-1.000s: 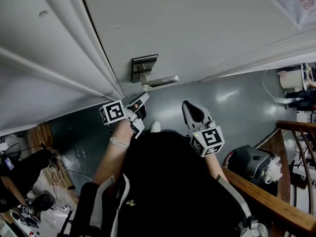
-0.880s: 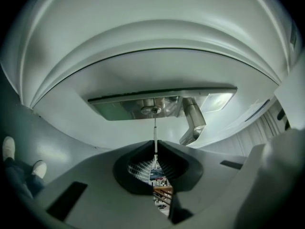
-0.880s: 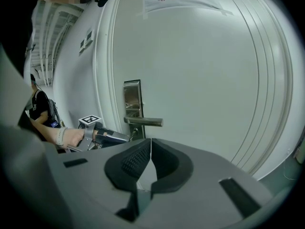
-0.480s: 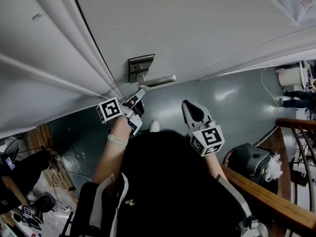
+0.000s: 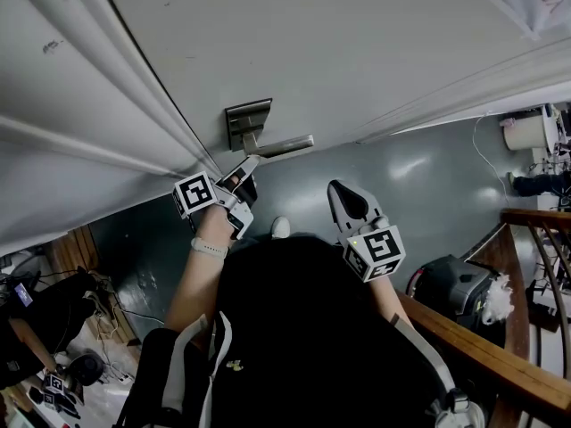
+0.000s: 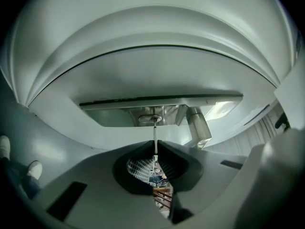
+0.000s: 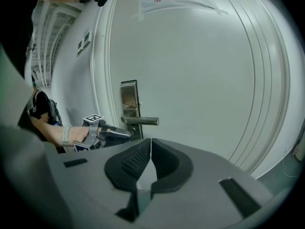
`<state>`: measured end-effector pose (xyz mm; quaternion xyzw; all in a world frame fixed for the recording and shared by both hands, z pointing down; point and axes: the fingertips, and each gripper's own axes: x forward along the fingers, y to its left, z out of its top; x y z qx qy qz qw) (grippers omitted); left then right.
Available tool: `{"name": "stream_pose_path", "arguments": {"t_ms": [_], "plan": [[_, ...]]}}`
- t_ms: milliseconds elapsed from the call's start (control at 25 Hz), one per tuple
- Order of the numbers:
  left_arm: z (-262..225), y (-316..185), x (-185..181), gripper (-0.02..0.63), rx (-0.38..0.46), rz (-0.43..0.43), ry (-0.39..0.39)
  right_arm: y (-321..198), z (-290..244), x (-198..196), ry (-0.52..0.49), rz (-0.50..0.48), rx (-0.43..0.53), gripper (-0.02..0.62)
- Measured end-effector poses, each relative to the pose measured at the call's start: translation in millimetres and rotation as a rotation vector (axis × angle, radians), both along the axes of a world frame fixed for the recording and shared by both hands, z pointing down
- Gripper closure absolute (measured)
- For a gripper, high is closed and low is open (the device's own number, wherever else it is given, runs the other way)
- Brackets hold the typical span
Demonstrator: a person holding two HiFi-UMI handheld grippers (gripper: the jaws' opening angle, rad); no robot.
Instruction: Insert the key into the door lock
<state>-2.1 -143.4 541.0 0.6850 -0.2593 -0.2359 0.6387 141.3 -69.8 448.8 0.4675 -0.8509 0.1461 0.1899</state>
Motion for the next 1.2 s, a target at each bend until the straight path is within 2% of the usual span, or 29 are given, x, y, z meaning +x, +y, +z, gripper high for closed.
{"name": "stream_pose_path", "arguments": {"t_ms": [280, 440, 720, 960, 1200], "plan": [[-1.2, 6.6, -4.3, 0.578, 0.002, -0.020, -0.049, 1.0, 0.2, -5.2, -0.012, -0.034, 0.003, 0.578], [-3.0, 16.8, -5.6, 0.578, -0.004, -0.025, -0.037, 0.3, 1.4, -12.2, -0.015, -0.073, 0.010, 0.578], [-5.1, 41.8, -16.6, 0.583, 0.020, -0.045, -0.073, -1.2, 0.9, -32.7, -0.049, -0.141, -0.003, 0.578], [-20.8, 58.7, -42.2, 0.595, 0.109, -0.112, -0.191, 0.2, -2.7, -60.2, -0.073, -0.233, -0.003, 0.578], [-51.2, 74.9, -77.1, 0.596, 0.256, -0.183, -0.424, 3.1, -15.8, -91.4, -0.102, -0.334, 0.015, 0.578]]}}
